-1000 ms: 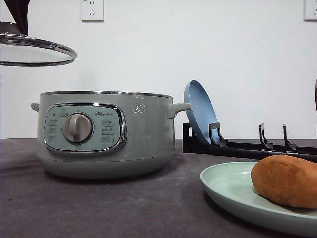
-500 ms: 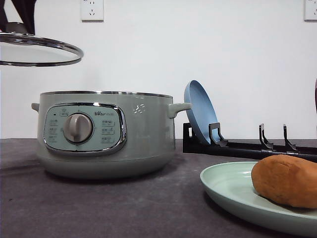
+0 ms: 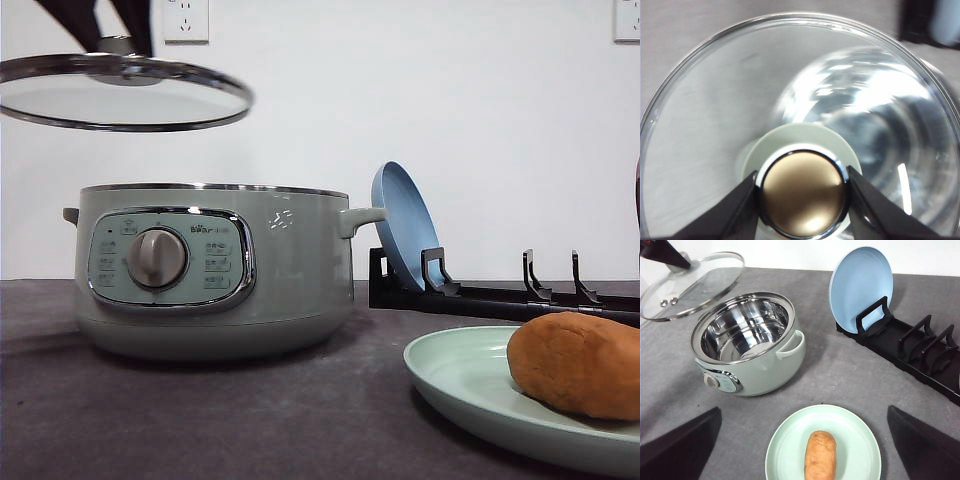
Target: Transfer potato from steamer to green plate
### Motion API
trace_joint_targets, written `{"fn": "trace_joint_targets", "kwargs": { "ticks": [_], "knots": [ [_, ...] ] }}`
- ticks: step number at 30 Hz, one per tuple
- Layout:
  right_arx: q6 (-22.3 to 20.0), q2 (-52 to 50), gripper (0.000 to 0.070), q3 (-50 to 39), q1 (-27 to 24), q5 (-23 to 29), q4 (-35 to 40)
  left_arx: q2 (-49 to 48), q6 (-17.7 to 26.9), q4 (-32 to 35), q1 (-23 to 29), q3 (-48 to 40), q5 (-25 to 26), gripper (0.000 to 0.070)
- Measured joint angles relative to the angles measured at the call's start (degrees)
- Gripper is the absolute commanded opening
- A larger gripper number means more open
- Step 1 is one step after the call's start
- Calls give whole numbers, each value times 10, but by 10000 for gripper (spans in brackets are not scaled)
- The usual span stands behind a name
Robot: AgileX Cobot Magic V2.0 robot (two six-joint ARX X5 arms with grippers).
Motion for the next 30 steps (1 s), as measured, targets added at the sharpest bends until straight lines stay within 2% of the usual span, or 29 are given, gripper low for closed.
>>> {"fn": "trace_joint_targets", "kwargs": {
  "ticks": [10, 22, 30],
  "knots": [
    [0, 0, 683, 0, 0, 0, 0, 0, 0, 0, -70, 0, 3, 16],
    [0, 0, 684, 0, 0, 0, 0, 0, 0, 13, -93, -15, 3, 15],
    [0, 0, 684, 0, 0, 0, 0, 1, 0, 28, -107, -56, 3, 15]
  ]
}}
